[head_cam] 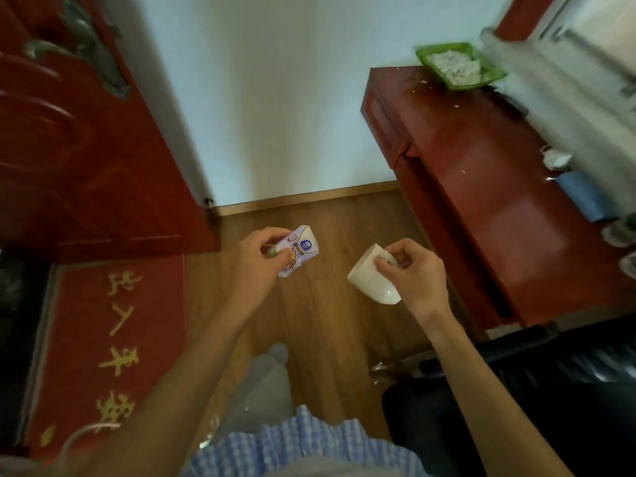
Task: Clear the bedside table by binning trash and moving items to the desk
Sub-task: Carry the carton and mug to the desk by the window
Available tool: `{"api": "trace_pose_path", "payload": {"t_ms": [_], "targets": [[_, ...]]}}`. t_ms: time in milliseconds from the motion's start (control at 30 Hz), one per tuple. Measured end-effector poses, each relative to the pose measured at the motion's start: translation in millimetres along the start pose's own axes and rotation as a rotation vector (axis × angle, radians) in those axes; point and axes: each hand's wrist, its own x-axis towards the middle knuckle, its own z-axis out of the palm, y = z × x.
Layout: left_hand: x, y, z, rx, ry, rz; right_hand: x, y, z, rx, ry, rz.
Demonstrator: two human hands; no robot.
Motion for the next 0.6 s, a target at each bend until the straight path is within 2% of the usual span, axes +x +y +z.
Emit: {"api": "trace_pose_path", "payload": {"t_ms": [200, 367, 600], "targets": [[132, 19, 34, -0.006, -0.212, 0.025, 82, -6, -16, 0.031, 0.232, 0.12], [208, 39, 83, 0.025, -0.392, 0.09, 129, 2, -34, 0.099, 0.43, 0.225], [301, 69, 181, -0.033, -0.546, 0.167, 209, 45, -73, 0.089, 0.538, 0.32]]}}
